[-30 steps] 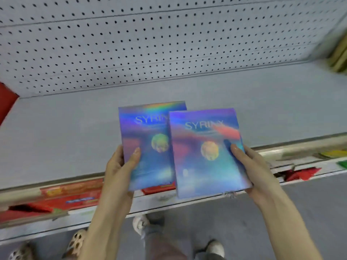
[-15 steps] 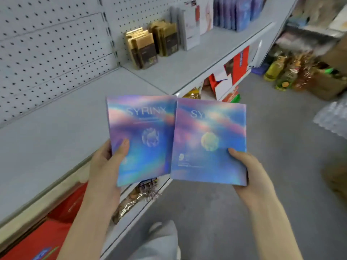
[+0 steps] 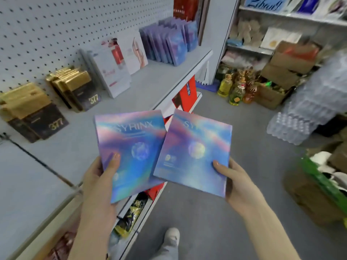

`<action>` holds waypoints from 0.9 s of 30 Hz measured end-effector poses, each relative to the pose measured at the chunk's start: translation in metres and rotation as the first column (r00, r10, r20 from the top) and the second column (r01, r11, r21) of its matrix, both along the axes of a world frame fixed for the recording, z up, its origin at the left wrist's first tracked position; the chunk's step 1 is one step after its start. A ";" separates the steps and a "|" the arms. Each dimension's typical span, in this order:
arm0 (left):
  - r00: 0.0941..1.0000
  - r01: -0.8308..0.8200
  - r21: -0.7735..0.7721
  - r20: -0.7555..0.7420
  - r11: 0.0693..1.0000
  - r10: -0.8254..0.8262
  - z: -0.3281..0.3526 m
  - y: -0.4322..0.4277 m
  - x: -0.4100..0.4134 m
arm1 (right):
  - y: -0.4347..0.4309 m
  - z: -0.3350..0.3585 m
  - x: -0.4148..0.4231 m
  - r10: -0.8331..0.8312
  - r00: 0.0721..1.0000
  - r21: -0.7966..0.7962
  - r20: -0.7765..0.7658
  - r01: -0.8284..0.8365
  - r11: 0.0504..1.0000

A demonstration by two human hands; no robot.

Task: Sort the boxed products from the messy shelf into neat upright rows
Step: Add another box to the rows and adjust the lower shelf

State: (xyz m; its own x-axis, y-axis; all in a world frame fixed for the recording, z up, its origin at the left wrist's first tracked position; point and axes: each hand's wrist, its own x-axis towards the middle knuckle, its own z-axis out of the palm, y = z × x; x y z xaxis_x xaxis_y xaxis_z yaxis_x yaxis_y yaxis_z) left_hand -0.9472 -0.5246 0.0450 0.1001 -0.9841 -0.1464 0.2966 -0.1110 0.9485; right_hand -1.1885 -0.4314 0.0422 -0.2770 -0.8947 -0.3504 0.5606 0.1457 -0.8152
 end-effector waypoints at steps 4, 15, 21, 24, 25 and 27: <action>1.000 0.015 0.015 -0.003 1.000 -0.015 0.007 -0.061 -0.060 | -0.060 0.016 -0.069 -0.037 0.999 -0.012 -0.026 0.036 0.999; 0.996 -0.016 0.026 0.085 1.000 0.014 0.003 -0.180 -0.267 | -0.183 -0.004 -0.275 -0.062 0.998 -0.056 0.000 0.062 0.997; 0.986 -0.161 0.018 0.047 0.987 0.160 0.014 -0.233 -0.373 | -0.282 0.003 -0.386 0.051 0.997 -0.030 0.052 -0.050 0.998; 0.974 -0.211 -0.025 0.086 0.977 0.212 0.021 -0.256 -0.412 | -0.328 0.011 -0.429 0.115 0.992 -0.022 0.061 -0.114 0.993; 0.968 -0.231 -0.032 0.099 0.973 0.233 0.021 -0.263 -0.420 | -0.343 0.014 -0.440 0.137 0.989 -0.020 0.062 -0.136 0.991; 0.953 -0.281 -0.036 0.107 0.959 0.284 0.019 -0.279 -0.435 | -0.373 0.015 -0.458 0.180 0.981 -0.031 0.070 -0.178 0.984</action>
